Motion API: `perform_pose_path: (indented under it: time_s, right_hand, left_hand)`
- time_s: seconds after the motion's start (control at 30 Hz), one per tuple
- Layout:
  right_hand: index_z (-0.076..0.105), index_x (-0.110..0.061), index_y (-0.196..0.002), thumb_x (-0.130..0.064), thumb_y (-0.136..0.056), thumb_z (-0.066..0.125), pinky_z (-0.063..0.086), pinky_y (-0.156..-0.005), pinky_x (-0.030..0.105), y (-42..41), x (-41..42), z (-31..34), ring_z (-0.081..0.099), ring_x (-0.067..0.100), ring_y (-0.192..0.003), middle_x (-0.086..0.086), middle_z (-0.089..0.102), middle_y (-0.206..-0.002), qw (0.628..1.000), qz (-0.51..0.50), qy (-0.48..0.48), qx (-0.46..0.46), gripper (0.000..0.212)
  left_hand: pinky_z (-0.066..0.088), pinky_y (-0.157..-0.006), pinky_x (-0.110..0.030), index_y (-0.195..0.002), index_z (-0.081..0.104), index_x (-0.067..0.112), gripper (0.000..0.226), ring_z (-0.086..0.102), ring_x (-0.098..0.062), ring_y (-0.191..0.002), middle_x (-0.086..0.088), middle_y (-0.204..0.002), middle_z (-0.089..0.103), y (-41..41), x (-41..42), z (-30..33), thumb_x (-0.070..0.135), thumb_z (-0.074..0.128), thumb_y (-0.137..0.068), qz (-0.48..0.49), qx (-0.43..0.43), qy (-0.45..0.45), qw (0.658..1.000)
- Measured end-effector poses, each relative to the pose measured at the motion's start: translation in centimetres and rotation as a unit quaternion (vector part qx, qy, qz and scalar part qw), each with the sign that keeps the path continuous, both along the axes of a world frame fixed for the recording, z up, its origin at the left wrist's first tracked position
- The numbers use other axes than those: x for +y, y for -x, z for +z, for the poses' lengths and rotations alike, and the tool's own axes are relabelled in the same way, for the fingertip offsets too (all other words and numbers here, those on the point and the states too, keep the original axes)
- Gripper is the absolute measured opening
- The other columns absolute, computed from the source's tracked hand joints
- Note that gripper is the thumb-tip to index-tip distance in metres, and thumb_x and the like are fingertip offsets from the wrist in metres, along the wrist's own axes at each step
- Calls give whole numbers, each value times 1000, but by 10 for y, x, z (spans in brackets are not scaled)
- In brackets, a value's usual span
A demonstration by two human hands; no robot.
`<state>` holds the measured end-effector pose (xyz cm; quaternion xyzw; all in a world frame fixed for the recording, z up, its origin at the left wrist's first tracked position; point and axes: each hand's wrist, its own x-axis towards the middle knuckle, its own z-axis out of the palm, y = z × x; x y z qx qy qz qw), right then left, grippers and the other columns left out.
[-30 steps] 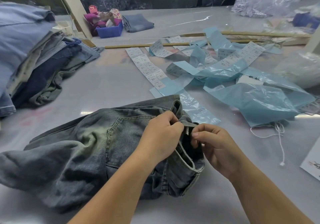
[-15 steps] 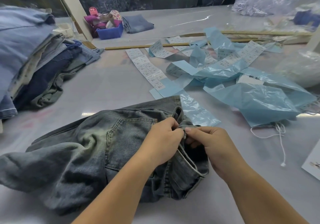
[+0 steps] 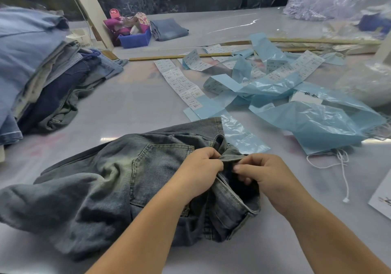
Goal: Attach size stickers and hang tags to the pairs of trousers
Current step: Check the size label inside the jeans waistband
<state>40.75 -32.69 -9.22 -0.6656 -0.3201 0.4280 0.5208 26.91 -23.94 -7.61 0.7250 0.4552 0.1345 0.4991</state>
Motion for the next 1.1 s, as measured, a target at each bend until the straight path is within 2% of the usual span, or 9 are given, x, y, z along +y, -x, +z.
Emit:
perform_pose_path:
  time_s: [0.1, 0.2, 0.4, 0.57, 0.73, 0.87, 0.97, 1.03, 1.1]
  right_hand:
    - [68, -2, -68, 3, -79, 71, 42, -49, 18, -10, 1, 4, 49, 11, -47, 8, 58, -54, 998, 28, 42, 48, 12]
    - [69, -7, -62, -1, -77, 72, 39, -46, 18, -18, 6, 10, 45, 10, -43, 6, 52, -52, 994, 49, 88, 38, 17]
    - [69, -11, -56, -2, -79, 70, 37, -49, 20, -21, 9, 12, 45, 11, -42, 4, 52, -50, 992, 55, 107, 32, 24]
    - [71, -10, -59, 3, -85, 63, 44, -52, 21, -26, 3, 11, 52, 16, -49, 12, 60, -58, 992, 80, 86, 55, 29]
    - [71, -10, -60, 6, -85, 60, 46, -50, 19, -30, -3, 5, 53, 15, -50, 13, 61, -59, 992, 86, 46, 75, 32]
    - [71, -12, -56, 8, -84, 60, 44, -49, 19, -29, -3, -2, 50, 14, -49, 11, 58, -56, 996, 63, 25, 57, 36]
    - [67, -12, -54, 8, -83, 60, 39, -52, 23, -28, -4, -10, 45, 12, -47, 6, 54, -52, 1000, 16, 7, 3, 35]
    - [67, -11, -57, 5, -81, 62, 40, -56, 30, -30, -5, -16, 46, 13, -50, 2, 55, -51, 997, -40, -14, -58, 28]
    - [69, -13, -64, -3, -83, 65, 46, -62, 40, -32, -7, -18, 52, 16, -56, 0, 59, -54, 991, -87, -41, -91, 23]
  left_hand:
    - [39, -52, -21, -77, 66, 23, 9, 50, -4, -52, 12, -57, 58, -2, 1, -1, 19, 59, -82, -6, 17, -21, 1000]
    - [31, -39, -12, -76, 65, 23, 9, 43, 2, -38, 17, -45, 52, -5, 0, 0, 20, 59, -82, -10, 25, -30, 999]
    - [32, -46, -21, -78, 65, 23, 7, 45, -1, -45, 14, -50, 53, -9, -3, -1, 23, 59, -82, -2, 41, -71, 997]
    - [30, -41, -20, -78, 64, 21, 7, 40, -1, -35, 19, -39, 47, -7, -3, 1, 21, 57, -82, -12, 34, -67, 997]
    - [32, -46, -21, -76, 63, 23, 8, 42, -3, -41, 15, -46, 50, -9, -5, 2, 22, 58, -82, -11, 39, -81, 996]
    - [34, -47, -22, -76, 62, 24, 8, 42, -3, -41, 14, -48, 51, -10, -7, 2, 23, 58, -82, -17, 36, -79, 996]
    - [41, -53, -24, -85, 61, 32, 7, 50, -1, -50, 15, -59, 59, -8, -11, 1, 38, 59, -82, -30, 25, -81, 996]
    - [49, -65, -25, -103, 55, 45, 28, 59, 3, -71, 18, -82, 65, -5, -14, 0, 61, 52, -80, -50, 12, -89, 995]
    - [50, -78, -27, -123, 39, 59, 45, 60, 1, -87, 20, -107, 63, -4, -18, 0, 70, 44, -80, -82, 6, -101, 992]
